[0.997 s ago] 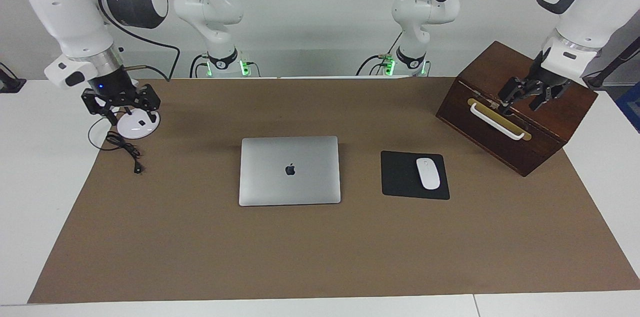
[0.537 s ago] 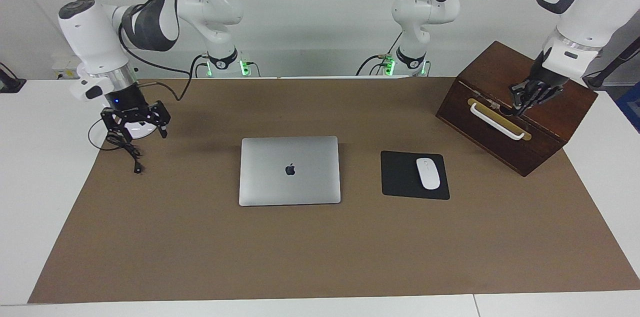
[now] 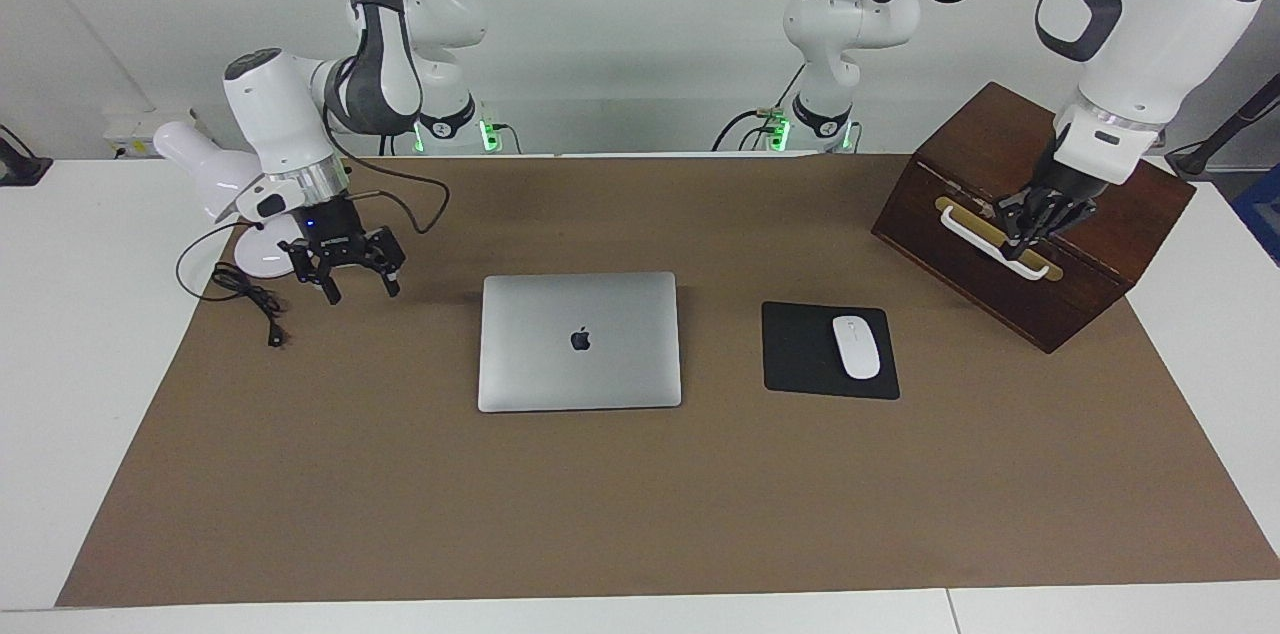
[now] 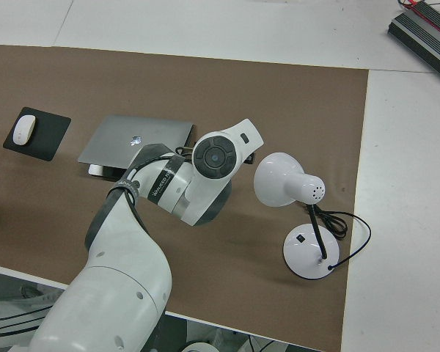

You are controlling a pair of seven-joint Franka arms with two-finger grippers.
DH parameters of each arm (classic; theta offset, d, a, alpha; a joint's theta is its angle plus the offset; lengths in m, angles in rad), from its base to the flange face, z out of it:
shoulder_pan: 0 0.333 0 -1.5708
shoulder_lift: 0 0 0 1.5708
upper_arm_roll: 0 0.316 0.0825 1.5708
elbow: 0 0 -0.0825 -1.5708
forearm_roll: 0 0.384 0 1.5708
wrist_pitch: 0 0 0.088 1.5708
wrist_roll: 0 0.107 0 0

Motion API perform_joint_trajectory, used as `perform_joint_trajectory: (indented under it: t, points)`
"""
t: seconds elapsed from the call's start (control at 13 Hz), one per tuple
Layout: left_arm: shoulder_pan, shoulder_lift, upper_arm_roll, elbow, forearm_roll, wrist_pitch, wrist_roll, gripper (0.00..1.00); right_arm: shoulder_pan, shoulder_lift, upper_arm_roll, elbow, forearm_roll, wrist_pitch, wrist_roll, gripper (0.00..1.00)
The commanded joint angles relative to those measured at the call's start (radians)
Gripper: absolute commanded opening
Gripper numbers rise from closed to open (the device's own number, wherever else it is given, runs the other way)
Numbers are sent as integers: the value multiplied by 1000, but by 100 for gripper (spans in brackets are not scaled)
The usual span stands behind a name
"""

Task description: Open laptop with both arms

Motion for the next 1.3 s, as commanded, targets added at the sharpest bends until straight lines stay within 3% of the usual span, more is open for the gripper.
perform_joint_trajectory:
  t: [0.0, 0.69, 1.07, 1.23]
  points:
    - [-53, -96, 5, -173, -15, 141, -1, 0, 50, -34, 0, -28, 47, 29, 109, 100]
    - [-249, -243, 5, -603, -16, 611, -10, 0, 225, -15, 2, -28, 47, 68, 650, 100]
    - [-381, -245, 5, -781, -18, 902, -94, 0, 339, 21, 2, -32, 50, 143, 939, 100]
    - [-440, -235, 7, -821, -18, 988, -137, 0, 374, 31, 2, -42, 50, 151, 962, 100]
